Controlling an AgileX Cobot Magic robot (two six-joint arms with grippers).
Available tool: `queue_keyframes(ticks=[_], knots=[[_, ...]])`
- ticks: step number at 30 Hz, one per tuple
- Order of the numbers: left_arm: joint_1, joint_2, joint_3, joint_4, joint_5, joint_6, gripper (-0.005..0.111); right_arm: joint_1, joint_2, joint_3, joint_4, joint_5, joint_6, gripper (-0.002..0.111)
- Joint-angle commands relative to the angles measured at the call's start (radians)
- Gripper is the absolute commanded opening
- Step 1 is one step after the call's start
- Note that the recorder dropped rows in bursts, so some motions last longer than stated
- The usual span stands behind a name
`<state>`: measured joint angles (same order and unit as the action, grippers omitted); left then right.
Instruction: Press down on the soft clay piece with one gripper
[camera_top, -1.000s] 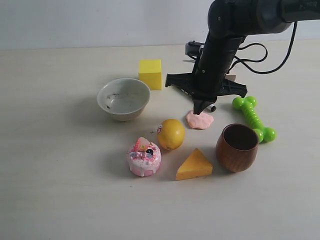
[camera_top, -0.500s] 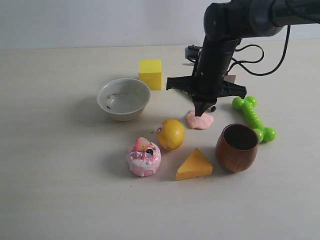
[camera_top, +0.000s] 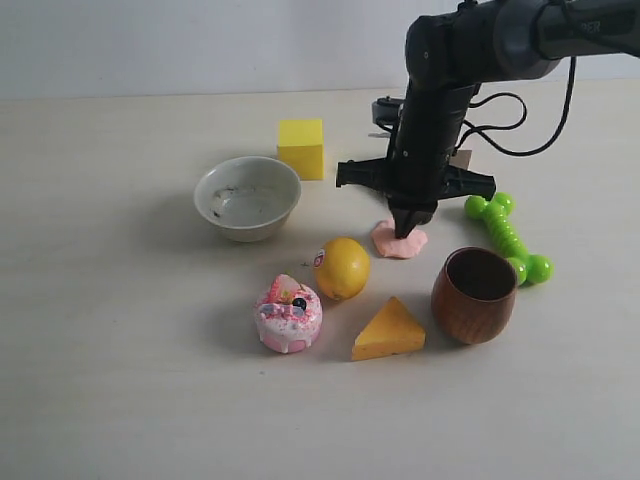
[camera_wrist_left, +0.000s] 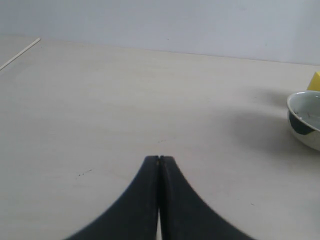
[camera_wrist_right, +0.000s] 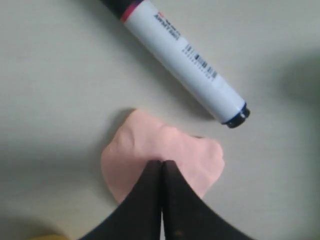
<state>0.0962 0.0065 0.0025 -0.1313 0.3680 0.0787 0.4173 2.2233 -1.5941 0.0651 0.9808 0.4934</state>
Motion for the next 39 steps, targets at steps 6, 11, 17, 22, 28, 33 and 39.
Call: queue_keyframes(ticks=[6, 11, 17, 22, 28, 33, 39], knots=[[-0.005, -0.007, -0.002, -0.006, -0.012, -0.003, 0.0, 0.002, 0.121, -0.006, 0.07, 0.071, -0.007, 0.0], [-0.005, -0.007, -0.002, -0.006, -0.012, -0.003, 0.0, 0.002, 0.166, -0.006, 0.109, 0.088, -0.029, 0.0], [-0.005, -0.007, -0.002, -0.006, -0.012, -0.003, 0.0, 0.002, 0.176, -0.006, 0.107, 0.091, -0.029, 0.0], [-0.005, -0.007, -0.002, -0.006, -0.012, -0.003, 0.0, 0.002, 0.198, -0.006, 0.114, 0.107, -0.029, 0.0], [-0.005, -0.007, -0.002, -0.006, -0.012, -0.003, 0.0, 0.002, 0.194, -0.006, 0.113, 0.109, -0.041, 0.0], [-0.005, -0.007, -0.002, -0.006, -0.012, -0.003, 0.0, 0.002, 0.154, -0.006, 0.099, 0.107, -0.047, 0.0], [-0.005, -0.007, -0.002, -0.006, -0.012, -0.003, 0.0, 0.002, 0.085, -0.006, 0.058, 0.088, -0.047, 0.0]])
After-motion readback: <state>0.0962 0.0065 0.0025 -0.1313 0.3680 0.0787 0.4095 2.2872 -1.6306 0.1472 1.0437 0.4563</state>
